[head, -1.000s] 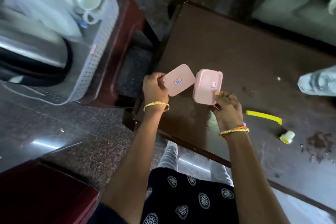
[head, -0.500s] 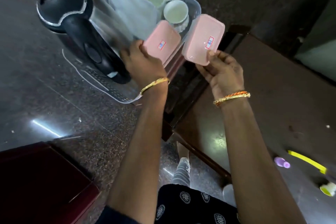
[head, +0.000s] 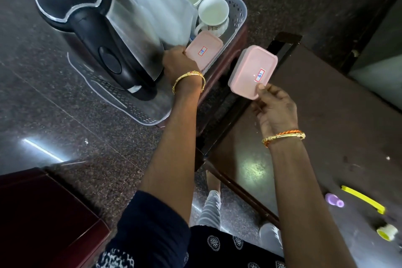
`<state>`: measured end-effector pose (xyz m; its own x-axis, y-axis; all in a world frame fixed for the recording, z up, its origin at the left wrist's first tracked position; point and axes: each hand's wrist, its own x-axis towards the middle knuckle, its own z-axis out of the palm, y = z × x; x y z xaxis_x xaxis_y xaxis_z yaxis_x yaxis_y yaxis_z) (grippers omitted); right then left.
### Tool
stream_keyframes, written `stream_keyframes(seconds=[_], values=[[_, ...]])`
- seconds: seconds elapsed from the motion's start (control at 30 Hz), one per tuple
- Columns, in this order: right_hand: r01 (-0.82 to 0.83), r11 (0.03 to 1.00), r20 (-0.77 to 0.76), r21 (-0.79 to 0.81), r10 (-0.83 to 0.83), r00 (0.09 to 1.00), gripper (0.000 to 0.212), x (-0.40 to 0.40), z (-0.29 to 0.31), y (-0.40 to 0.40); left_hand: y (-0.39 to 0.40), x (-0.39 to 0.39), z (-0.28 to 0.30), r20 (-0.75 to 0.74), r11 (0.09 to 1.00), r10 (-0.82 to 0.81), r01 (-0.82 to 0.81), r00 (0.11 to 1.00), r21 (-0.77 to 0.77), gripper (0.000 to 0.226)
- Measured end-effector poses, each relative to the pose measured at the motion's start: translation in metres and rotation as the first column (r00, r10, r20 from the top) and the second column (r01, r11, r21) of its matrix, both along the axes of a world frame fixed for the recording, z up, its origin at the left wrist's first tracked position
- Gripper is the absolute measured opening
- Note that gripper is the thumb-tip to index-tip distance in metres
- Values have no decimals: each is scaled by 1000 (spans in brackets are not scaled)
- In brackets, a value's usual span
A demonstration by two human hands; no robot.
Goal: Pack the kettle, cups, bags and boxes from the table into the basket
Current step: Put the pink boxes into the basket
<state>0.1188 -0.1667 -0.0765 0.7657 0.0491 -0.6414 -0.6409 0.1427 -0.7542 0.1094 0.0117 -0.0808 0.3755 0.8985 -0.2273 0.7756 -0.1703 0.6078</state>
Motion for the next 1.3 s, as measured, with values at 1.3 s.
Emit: stream_keyframes(seconds=[1.3], values=[[120, 773, 741, -623, 534, 408, 14, 41, 10, 88, -40, -29, 18, 376, 992, 40, -83, 926, 99, 31]])
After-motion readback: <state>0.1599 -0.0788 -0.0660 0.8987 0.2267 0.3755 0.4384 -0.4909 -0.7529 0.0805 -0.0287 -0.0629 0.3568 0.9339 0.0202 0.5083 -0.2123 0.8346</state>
